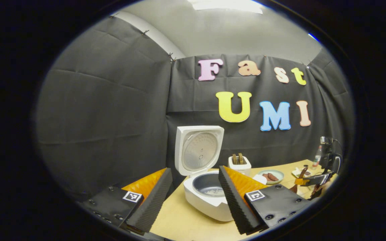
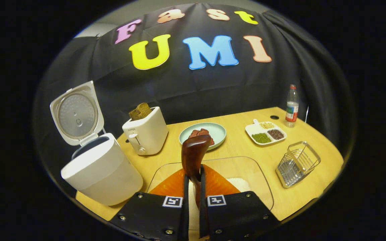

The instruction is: Close the left gripper, press the button to open the rice cooker; take a wooden spoon from the chopstick holder with the right hand, scoop a spoonful of rice and pour it into the rice cooker, then put the wooden spoon back into the chopstick holder.

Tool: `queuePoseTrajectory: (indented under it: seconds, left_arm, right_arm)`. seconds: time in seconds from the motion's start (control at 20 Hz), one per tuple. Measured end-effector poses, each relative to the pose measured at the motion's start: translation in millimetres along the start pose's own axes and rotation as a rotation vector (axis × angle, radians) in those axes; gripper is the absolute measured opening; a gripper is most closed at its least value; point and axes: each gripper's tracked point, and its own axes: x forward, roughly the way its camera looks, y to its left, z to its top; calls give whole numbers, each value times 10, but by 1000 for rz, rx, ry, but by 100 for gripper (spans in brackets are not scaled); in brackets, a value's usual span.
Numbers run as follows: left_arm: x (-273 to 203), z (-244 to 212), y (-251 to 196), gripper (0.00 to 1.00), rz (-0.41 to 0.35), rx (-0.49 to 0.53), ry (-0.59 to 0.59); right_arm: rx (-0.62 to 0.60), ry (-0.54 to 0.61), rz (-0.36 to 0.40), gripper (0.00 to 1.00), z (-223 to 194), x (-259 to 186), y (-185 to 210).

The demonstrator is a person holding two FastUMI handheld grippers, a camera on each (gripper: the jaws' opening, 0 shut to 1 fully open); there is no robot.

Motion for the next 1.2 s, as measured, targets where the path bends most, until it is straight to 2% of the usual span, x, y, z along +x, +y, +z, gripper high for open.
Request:
queuePoseTrajectory:
  seconds: [0.15,0.4,0.55,0.75,1.0,1.1,1.2]
  left_arm:
    - [-12,-11,-54,95,-10,2,3]
    - [-46,41,-147,97,-17,15,-3]
    - [-91,64,-197,96,-24,21,-6]
    - [-140,70,-239,98,-33,18,-12]
    - [-161,41,-171,95,-29,-1,-10]
    - [-173,-7,-122,98,-23,-12,-3]
    - [-194,-42,-52,95,-10,-17,5]
  right_arm:
    - [209,30,12,12,10,7,-190]
    - [524,73,45,13,1,-12,-466]
    - [592,59,62,12,89,-48,-563]
    - [719,51,138,12,305,-183,-503]
    - [792,38,246,13,633,-326,-226]
    - [820,35,302,12,784,-378,-48]
    - [830,36,347,12,906,-412,133]
